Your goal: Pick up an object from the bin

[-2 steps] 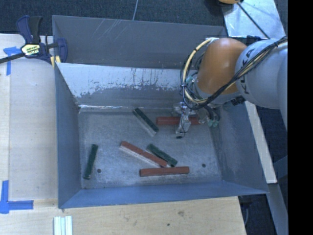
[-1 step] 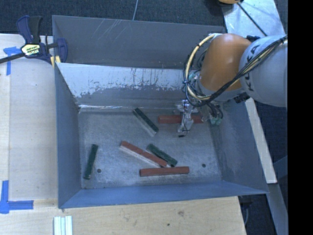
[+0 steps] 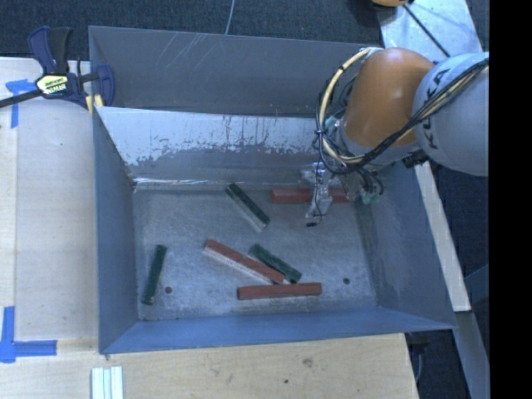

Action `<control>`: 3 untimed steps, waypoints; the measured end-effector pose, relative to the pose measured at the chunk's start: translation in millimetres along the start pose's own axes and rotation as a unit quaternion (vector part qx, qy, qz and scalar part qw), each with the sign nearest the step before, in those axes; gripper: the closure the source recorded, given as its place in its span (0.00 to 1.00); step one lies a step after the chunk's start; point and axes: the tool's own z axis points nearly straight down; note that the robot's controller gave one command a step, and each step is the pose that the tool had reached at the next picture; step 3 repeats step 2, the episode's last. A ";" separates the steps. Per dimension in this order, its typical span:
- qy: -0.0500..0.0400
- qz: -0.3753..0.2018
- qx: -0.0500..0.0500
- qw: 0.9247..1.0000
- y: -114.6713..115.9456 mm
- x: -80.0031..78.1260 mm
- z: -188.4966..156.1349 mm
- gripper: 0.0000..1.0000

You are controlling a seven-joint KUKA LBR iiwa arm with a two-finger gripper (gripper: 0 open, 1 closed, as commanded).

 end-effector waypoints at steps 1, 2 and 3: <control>0.001 0.000 0.000 1.000 0.1 0.9 -15.8 1.00; 0.001 0.000 0.000 1.000 0.1 1.4 -34.8 1.00; 0.001 0.000 0.000 1.000 0.1 1.4 -34.8 1.00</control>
Offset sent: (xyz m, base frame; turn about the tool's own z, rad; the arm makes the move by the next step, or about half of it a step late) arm -0.0001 -0.0001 0.0154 0.0000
